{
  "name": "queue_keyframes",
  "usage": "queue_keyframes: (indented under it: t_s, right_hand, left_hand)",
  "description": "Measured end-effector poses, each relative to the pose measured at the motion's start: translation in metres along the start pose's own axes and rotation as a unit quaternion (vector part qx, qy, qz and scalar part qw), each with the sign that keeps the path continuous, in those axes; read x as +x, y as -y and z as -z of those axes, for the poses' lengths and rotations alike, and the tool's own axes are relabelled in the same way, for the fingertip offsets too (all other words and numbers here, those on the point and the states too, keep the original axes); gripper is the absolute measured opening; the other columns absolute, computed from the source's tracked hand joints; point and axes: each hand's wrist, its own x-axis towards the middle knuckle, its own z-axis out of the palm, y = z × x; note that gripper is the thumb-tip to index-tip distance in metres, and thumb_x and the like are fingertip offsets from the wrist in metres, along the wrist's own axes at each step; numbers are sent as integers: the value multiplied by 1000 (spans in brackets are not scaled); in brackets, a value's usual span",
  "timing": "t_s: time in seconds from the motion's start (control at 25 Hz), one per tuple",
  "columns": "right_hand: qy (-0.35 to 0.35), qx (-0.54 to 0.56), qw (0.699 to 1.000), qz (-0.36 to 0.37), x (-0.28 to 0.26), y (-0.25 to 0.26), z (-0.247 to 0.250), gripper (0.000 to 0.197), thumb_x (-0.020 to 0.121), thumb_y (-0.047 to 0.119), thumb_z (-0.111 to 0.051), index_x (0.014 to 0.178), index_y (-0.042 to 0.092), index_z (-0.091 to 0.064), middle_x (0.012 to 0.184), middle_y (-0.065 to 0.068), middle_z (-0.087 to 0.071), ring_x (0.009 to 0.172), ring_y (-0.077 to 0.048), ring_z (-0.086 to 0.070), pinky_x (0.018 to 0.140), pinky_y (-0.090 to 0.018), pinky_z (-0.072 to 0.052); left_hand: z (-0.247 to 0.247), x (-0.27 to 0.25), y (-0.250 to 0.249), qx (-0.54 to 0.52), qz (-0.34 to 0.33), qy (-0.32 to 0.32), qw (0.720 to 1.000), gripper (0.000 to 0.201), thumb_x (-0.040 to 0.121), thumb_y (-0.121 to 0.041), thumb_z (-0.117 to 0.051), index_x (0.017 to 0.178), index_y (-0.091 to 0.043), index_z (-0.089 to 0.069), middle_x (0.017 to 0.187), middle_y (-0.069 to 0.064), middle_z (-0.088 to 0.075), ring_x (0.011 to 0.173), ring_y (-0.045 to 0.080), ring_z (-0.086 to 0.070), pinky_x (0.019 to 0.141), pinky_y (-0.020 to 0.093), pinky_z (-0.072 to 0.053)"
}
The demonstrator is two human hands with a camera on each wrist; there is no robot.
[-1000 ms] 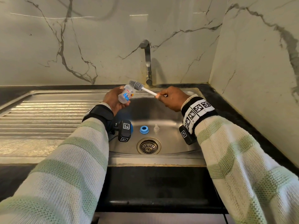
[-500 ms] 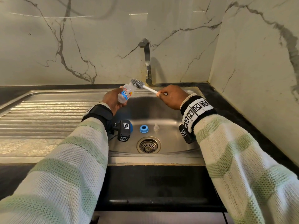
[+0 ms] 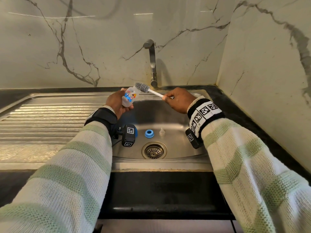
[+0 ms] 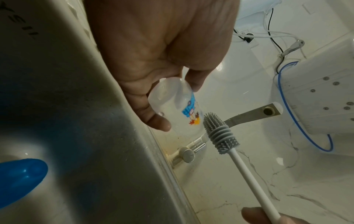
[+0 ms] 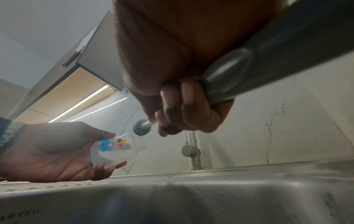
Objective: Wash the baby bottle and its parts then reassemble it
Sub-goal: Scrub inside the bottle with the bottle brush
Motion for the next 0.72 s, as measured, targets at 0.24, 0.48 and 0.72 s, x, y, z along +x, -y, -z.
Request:
queue_keyframes:
  t_s: [0.24, 0.48, 0.72]
  right_hand:
    - [-2, -3, 1000, 0, 0, 2, 1, 31, 100, 33, -52, 113, 13, -71, 76, -1, -64, 59, -8, -51, 51, -20, -36]
    - [3, -7, 1000, 2, 0, 2, 1, 31, 99, 33, -53, 111, 13, -73, 72, 2, -62, 62, -12, -55, 58, -22, -39]
    - [-3, -7, 1000, 0, 1, 1, 0, 31, 99, 33, -53, 111, 13, -73, 75, 2, -64, 64, -12, -56, 56, -23, -40]
  left_hand:
    - [-2, 1, 3, 17, -2, 13, 1000, 32, 97, -23, -57, 124, -5, -55, 108, 18, -59, 79, 27, -58, 55, 30, -54]
    - [2, 8, 5, 44, -12, -24, 999, 31, 93, -29, -62, 116, -8, -61, 105, 17, -65, 76, 25, -63, 57, 31, -52]
    - [1, 8, 5, 38, -25, -20, 999, 29, 93, -28, -64, 113, -7, -62, 106, 20, -64, 77, 27, -62, 57, 32, -52]
